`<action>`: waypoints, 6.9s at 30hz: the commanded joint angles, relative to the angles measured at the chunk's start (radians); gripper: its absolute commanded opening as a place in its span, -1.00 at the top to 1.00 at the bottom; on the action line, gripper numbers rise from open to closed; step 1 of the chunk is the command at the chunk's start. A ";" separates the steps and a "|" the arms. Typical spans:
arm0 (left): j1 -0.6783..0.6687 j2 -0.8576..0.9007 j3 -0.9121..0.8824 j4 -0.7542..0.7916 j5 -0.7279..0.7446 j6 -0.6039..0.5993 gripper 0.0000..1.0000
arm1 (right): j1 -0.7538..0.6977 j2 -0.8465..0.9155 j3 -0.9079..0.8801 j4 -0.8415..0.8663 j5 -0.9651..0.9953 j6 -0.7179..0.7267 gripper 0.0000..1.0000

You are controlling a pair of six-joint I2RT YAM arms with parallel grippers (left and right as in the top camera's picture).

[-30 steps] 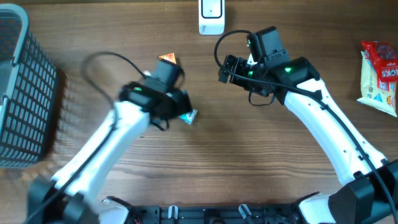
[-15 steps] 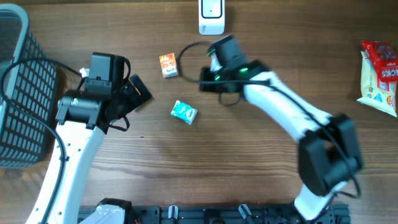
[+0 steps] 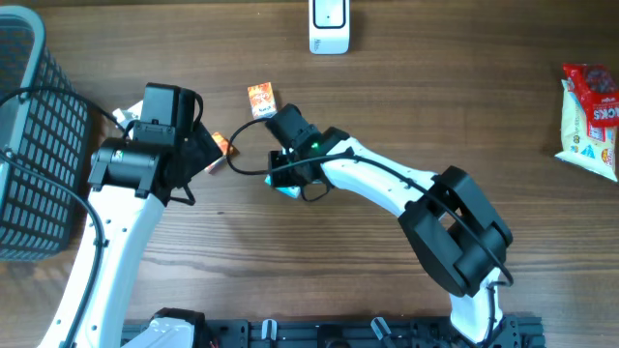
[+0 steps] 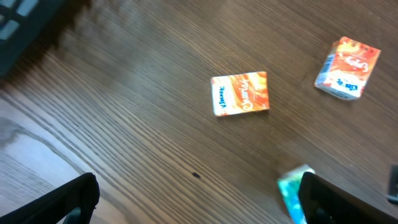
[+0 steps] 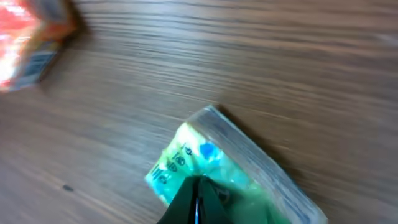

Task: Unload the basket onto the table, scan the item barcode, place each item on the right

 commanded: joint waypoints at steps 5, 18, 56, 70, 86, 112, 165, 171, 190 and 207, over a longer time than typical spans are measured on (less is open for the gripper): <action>0.011 0.005 -0.002 -0.016 -0.075 -0.013 -1.00 | -0.001 -0.045 -0.005 -0.077 0.184 0.051 0.91; 0.133 0.005 -0.002 -0.067 -0.077 -0.123 -1.00 | -0.004 -0.140 -0.005 -0.193 0.207 0.082 0.88; 0.165 0.005 -0.002 -0.080 -0.123 -0.146 -1.00 | 0.000 0.016 0.012 -0.133 0.101 0.115 0.87; 0.165 0.005 -0.003 -0.085 -0.122 -0.146 -1.00 | -0.021 -0.115 0.135 -0.315 0.098 -0.007 0.75; 0.165 0.005 -0.003 -0.085 -0.122 -0.146 -1.00 | -0.026 -0.123 -0.178 -0.211 0.090 0.186 0.56; 0.165 0.005 -0.003 -0.092 -0.122 -0.145 -1.00 | -0.103 -0.288 -0.007 -0.300 0.246 -0.396 -0.99; 0.165 0.005 -0.003 -0.073 -0.097 -0.145 -1.00 | -0.271 0.034 -0.129 -0.238 -0.351 -0.642 0.64; 0.165 0.005 -0.003 -0.073 -0.097 -0.145 -1.00 | -0.273 0.034 -0.095 -0.301 -0.362 -0.582 0.91; 0.165 0.005 -0.003 -0.084 -0.097 -0.145 -1.00 | -0.583 0.034 0.042 -0.283 -1.130 -0.588 0.92; 0.165 0.005 -0.003 -0.084 -0.097 -0.145 -1.00 | -0.693 0.034 0.042 0.019 -1.458 -0.232 0.92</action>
